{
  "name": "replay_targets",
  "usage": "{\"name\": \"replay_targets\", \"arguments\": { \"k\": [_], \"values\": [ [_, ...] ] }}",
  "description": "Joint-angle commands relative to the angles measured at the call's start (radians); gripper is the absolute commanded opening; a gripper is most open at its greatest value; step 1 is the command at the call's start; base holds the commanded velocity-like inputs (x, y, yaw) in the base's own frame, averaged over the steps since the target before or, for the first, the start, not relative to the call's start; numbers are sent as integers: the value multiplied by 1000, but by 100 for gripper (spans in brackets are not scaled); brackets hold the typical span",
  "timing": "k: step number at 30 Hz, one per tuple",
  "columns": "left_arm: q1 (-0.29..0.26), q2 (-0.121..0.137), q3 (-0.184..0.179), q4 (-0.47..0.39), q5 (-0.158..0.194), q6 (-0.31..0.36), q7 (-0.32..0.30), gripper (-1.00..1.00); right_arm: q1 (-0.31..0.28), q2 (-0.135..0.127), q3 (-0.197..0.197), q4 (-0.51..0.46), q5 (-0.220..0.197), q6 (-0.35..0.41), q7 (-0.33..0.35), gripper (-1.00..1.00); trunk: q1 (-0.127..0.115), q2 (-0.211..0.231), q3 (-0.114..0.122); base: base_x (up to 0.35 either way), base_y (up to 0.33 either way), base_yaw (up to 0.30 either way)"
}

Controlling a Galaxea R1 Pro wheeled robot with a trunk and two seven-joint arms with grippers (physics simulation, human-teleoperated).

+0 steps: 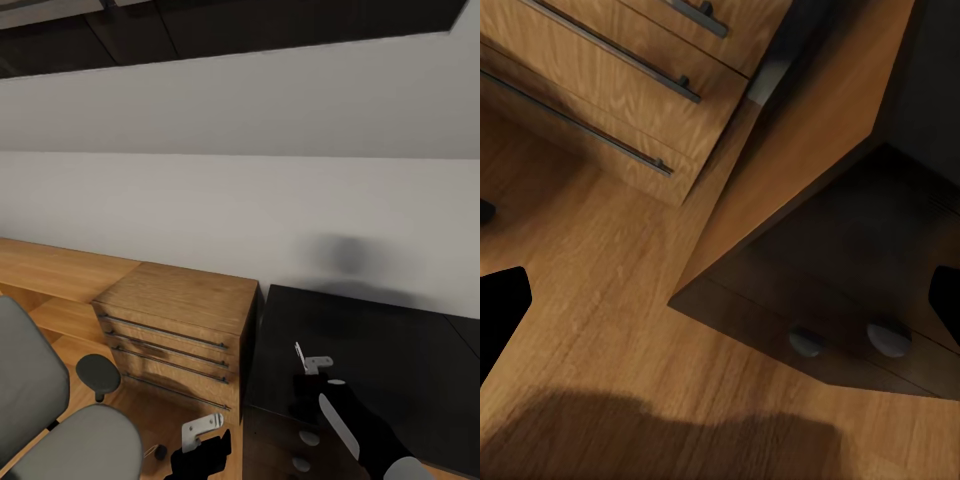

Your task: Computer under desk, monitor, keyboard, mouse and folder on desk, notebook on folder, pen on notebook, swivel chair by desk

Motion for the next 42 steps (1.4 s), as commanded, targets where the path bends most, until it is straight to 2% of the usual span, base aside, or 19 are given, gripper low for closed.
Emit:
{"name": "replay_targets", "arguments": {
  "k": [1,19,20,25,30,42],
  "values": [
    [-1,1,-1,-2,1,7,6,100,0,-1,5,52,-25,8,-12,-100,0,-1,-1,0,0,0],
    [-1,1,-1,-2,1,7,6,100,0,-1,-8,36,-27,76,-8,-100,0,-1,-1,0,0,0],
    [-1,1,-2,-2,1,7,6,100,0,-2,-10,33,-52,94,-7,-100,0,-1,-1,0,0,0],
    [-1,1,-3,-1,1,7,6,100,0,-5,-12,7,-104,145,-8,-100,0,-1,-1,0,0,0],
    [-1,1,-3,-1,1,7,6,100,0,-7,-23,-17,-119,182,-9,-100,0,-1,-1,0,0,0],
    [-1,1,-3,0,1,7,6,100,0,-7,-33,-25,-124,192,-9,-100,0,-1,-1,0,0,0]
  ]
}}
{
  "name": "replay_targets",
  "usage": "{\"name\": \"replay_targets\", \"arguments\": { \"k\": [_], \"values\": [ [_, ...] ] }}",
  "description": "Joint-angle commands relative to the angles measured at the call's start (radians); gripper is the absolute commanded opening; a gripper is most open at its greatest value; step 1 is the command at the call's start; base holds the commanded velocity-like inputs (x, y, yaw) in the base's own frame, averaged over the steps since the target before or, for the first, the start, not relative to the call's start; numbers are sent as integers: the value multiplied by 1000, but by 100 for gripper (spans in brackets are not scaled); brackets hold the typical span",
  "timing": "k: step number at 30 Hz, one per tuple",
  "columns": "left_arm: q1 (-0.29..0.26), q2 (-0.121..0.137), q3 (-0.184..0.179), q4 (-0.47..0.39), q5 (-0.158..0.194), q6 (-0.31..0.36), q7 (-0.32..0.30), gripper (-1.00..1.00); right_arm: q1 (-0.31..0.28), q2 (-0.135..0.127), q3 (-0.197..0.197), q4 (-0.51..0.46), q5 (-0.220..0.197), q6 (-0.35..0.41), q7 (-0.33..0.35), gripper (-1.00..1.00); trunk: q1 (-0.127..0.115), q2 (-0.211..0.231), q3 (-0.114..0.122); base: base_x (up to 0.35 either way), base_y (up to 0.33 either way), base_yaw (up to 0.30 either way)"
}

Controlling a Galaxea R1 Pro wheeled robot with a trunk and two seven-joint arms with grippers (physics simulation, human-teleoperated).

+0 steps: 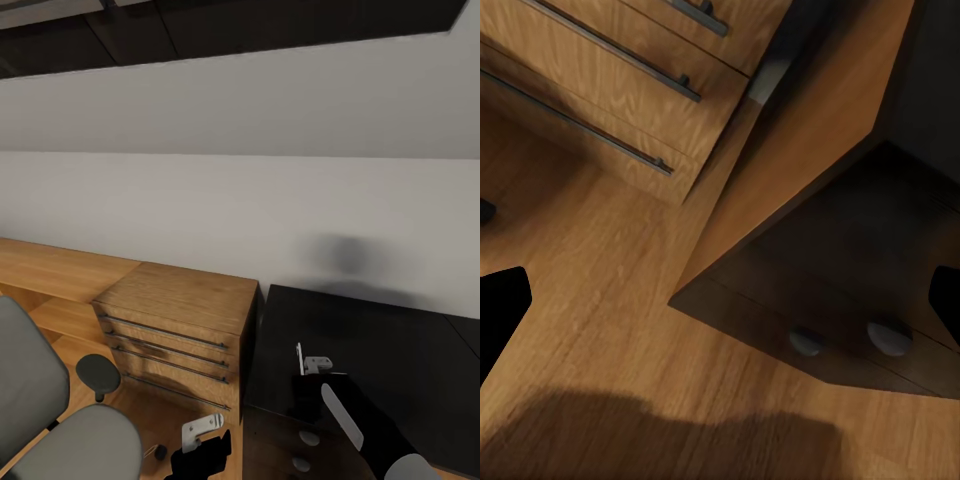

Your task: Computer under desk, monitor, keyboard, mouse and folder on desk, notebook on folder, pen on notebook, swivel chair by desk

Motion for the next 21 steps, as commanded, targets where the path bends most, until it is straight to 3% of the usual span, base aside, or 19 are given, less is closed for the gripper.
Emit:
{"name": "replay_targets", "arguments": {
  "k": [1,10,21],
  "values": [
    [-1,1,-1,-1,1,7,6,100,0,-1,4,49,-27,5,-13,-100,0,-1,-1,0,0,0],
    [-1,1,-1,-1,1,7,6,100,0,-1,3,48,-27,5,-13,-100,0,-1,-1,0,0,0],
    [-1,2,0,-1,1,7,6,100,0,-1,-46,48,-26,-3,-13,-100,0,-1,-1,0,0,0]
  ]
}}
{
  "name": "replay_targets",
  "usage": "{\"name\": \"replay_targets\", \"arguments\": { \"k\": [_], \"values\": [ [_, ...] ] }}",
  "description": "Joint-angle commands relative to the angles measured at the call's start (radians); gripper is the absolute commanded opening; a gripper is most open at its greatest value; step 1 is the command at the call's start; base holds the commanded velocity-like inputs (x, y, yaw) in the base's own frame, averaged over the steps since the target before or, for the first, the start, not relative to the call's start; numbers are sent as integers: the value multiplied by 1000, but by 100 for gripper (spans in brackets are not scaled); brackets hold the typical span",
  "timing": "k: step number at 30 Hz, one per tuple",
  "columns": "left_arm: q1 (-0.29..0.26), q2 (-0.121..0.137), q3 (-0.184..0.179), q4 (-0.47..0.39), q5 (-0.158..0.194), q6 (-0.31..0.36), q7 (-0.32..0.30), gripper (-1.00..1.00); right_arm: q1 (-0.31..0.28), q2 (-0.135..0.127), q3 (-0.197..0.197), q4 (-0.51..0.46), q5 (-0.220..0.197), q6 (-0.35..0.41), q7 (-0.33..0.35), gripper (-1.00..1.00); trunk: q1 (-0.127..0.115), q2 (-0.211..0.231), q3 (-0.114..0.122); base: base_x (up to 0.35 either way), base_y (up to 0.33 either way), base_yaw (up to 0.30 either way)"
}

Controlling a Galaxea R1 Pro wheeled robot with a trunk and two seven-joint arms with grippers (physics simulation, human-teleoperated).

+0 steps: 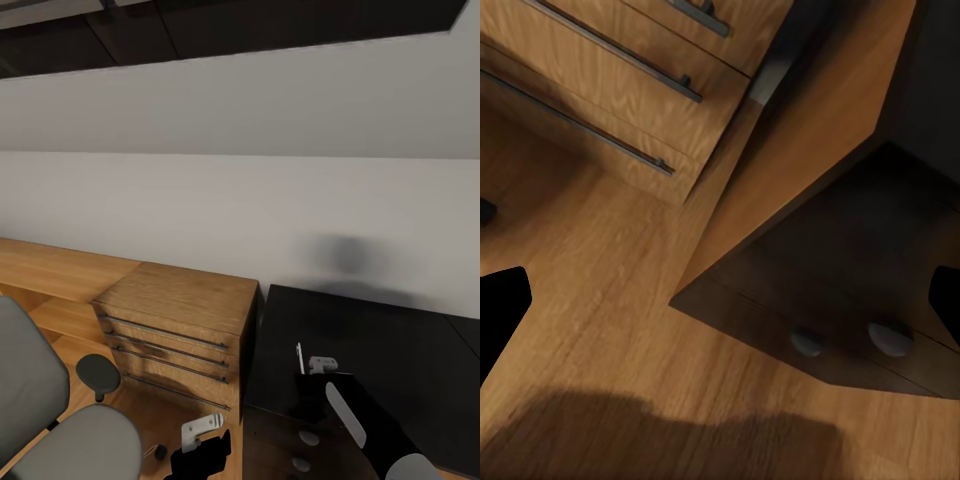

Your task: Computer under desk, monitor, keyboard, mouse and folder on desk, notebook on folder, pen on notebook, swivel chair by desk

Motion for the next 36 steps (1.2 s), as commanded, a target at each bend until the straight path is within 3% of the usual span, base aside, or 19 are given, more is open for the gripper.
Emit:
{"name": "replay_targets", "arguments": {
  "k": [1,36],
  "values": [
    [-2,1,-2,-2,1,7,6,100,0,-1,2,30,-28,4,-11,-100,0,-1,-1,0,0,0],
    [-2,1,-6,3,1,8,6,100,0,-1,-2,30,-25,4,-13,-100,0,-1,-1,20,0,0]
  ]
}}
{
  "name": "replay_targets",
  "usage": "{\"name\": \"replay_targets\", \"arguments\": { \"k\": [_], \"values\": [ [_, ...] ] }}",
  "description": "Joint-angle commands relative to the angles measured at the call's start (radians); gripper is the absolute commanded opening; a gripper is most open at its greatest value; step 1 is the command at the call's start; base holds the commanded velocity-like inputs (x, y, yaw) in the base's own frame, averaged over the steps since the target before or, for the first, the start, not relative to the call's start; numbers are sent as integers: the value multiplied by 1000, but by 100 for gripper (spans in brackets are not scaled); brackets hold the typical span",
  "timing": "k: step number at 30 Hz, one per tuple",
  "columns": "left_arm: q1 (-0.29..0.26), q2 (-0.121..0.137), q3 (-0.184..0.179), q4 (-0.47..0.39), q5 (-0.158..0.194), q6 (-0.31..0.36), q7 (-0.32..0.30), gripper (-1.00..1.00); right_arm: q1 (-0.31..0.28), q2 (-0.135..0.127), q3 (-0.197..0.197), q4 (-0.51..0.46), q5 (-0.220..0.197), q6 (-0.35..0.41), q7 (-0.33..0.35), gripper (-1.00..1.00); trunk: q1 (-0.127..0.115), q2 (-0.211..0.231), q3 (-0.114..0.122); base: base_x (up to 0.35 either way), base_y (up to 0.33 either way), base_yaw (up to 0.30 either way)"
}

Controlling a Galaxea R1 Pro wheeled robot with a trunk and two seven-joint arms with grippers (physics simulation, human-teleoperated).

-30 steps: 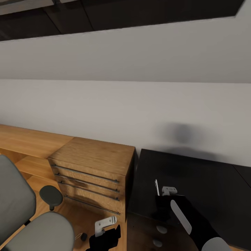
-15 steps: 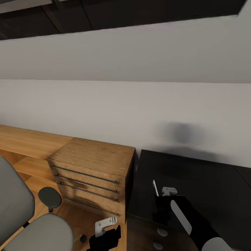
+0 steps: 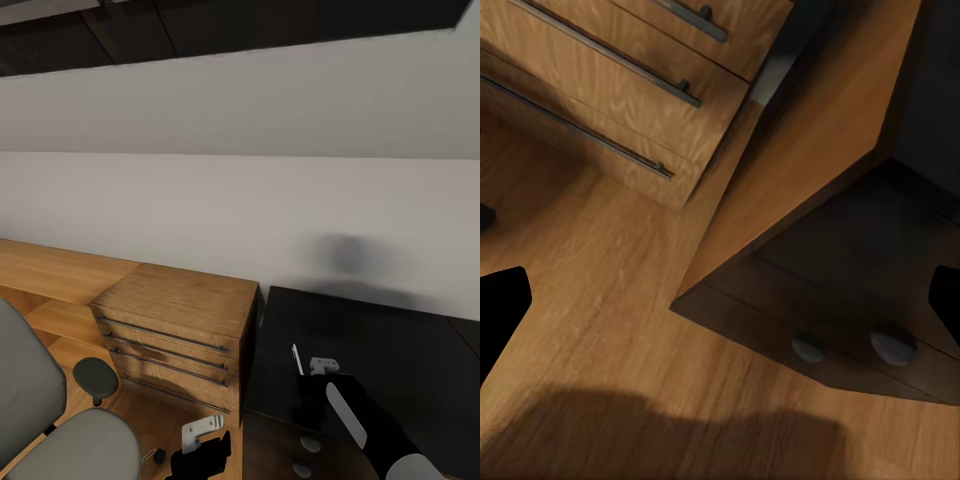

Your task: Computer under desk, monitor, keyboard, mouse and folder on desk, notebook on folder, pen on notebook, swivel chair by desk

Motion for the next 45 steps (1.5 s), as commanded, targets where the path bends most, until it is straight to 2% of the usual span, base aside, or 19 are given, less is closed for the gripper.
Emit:
{"name": "replay_targets", "arguments": {
  "k": [1,16,22,27,31,32,36,37,39,43,44,45],
  "values": [
    [-2,1,-2,-2,1,7,6,100,0,-1,4,21,-20,2,-9,-100,0,-1,-1,0,0,0],
    [-2,1,-1,-2,1,7,6,100,0,-1,4,21,-17,2,-11,-100,0,-1,-1,0,0,0],
    [-2,1,-1,-2,0,6,9,100,0,-2,4,16,-16,-2,-14,-100,-23,41,17,0,0,0],
    [-2,6,-1,-2,0,-11,9,100,0,-4,1,-38,-14,-24,-30,-100,-42,76,33,0,0,0],
    [-2,7,-1,-3,0,-29,9,100,2,-6,-1,-108,-13,-31,-87,-100,-57,104,46,0,0,0],
    [-2,8,-1,-5,-1,-35,9,100,4,-7,-2,-146,-13,-34,-132,-100,-61,111,49,0,0,0],
    [-2,8,-4,-9,-1,-42,20,100,7,-9,-2,-220,-18,-35,-229,-100,-76,139,61,0,0,0],
    [-2,7,-9,-12,-2,-43,34,100,10,-10,-2,-253,-20,-32,-270,-100,-80,146,64,0,0,0],
    [-2,7,-19,-18,-4,-44,53,100,17,-10,-2,-281,-22,-30,-299,-100,-88,160,71,0,0,0],
    [-2,7,-56,-38,-8,-47,107,100,50,-10,-2,-352,-24,-27,-335,-100,-103,188,83,0,0,0],
    [-2,5,-73,-46,-9,-47,137,100,78,-10,-2,-404,-24,-26,-345,-100,-107,195,86,0,0,0],
    [-2,5,-76,-47,-9,-47,142,100,84,-10,-2,-416,-24,-26,-346,-100,-111,202,90,0,0,0]
  ]
}}
